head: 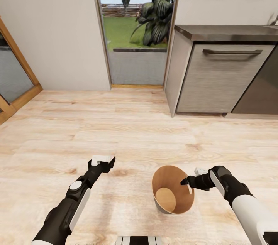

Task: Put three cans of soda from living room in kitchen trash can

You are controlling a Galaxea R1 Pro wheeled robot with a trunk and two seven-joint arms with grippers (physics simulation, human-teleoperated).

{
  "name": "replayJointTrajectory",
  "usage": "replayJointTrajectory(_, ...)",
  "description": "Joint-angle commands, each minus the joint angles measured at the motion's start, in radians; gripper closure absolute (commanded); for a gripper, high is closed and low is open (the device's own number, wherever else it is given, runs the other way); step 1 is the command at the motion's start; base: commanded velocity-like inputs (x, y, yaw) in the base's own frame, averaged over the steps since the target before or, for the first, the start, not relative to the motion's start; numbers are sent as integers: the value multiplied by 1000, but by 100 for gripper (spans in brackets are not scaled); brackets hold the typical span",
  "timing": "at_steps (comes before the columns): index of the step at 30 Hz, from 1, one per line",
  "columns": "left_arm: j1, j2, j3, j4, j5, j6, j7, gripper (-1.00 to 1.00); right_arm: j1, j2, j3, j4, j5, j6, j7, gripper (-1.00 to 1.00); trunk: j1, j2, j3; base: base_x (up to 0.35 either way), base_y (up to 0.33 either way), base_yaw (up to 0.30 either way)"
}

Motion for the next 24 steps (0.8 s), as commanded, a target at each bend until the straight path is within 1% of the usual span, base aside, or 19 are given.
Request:
replayJointTrajectory(1,0,0,0,0,0,0,0,-100,0,0,0,0,0,0,0,-100,0,0,-4,0,0,0)
replayJointTrajectory(10,0,1,0,1,-1,-1,-1,-100,0,8,0,1,1,0,0,-100,4,-2,-39,0,0,0)
replayJointTrajectory(24,0,1,-1,-2,-3,-3,-1,-100,0,18,1,1,1,0,0,-100,4,-2,-39,0,0,0)
